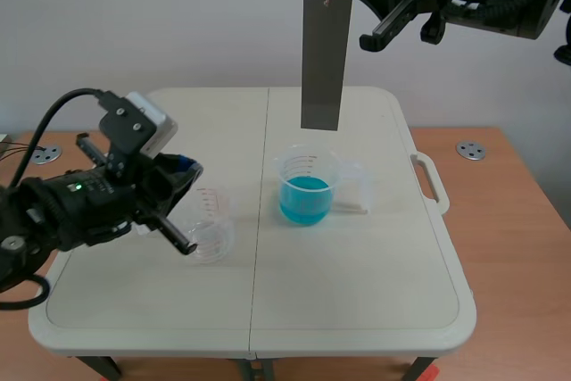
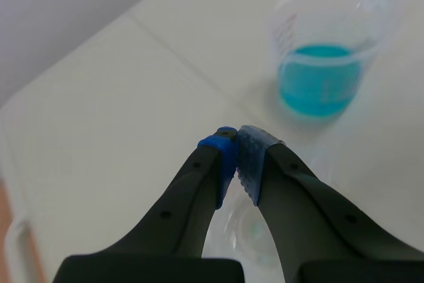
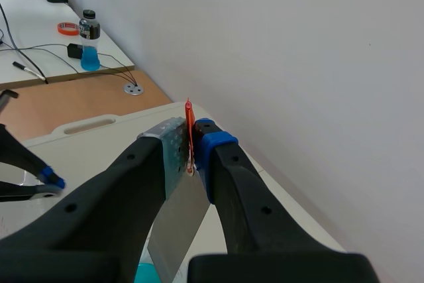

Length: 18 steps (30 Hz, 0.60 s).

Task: Hold the metal plate by the orange handle, dip it into the blue solution, take it out and point at it, then put the plate back in the beaker on the left.
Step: 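Lower the plate into the blue solution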

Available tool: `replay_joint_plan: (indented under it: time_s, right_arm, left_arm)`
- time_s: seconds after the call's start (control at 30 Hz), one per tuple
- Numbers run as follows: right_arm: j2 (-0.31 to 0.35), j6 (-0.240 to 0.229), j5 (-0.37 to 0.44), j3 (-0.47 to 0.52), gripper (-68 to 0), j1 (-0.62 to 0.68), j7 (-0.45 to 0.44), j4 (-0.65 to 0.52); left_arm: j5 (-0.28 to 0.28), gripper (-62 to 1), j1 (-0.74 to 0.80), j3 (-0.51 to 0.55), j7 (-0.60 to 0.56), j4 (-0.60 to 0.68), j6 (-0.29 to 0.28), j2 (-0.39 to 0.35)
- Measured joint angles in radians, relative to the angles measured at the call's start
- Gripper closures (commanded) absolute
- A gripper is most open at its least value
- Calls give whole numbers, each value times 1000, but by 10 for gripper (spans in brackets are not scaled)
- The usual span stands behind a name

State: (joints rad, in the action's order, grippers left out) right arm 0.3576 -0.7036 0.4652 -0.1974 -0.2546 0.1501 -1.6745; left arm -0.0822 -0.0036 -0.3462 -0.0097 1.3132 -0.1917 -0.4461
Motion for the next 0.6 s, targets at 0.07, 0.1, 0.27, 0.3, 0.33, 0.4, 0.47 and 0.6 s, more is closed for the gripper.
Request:
replay_joint_plan:
  time_s: [0.07, 0.1, 0.27, 0.3, 0.33, 0.4, 0.47, 0.6]
  right_arm:
    - [0, 0, 0, 0, -13, 0, -3, 0]
    - [0, 0, 0, 0, -13, 0, -3, 0]
    - [0, 0, 0, 0, -13, 0, -3, 2]
    - [0, 0, 0, 0, -13, 0, -3, 2]
    - [0, 0, 0, 0, -13, 0, -3, 2]
    - [0, 0, 0, 0, -13, 0, -3, 3]
    - [0, 0, 0, 0, -13, 0, -11, 13]
    - [0, 0, 4, 0, -13, 0, -43, 64]
  left_arm:
    - [-34, -12, 70, 35, -10, 22, 26, -55]
    - [-49, -12, 105, 56, -11, 39, 36, -82]
    - [-84, -12, 288, 193, -16, 154, 47, -216]
    - [-84, -12, 332, 222, -19, 174, 49, -237]
    - [-84, -12, 377, 251, -19, 190, 49, -254]
    - [-84, -12, 469, 302, -18, 208, 49, -277]
    - [-85, -12, 558, 344, -18, 211, 49, -288]
    - [-87, -12, 718, 410, -18, 209, 80, -288]
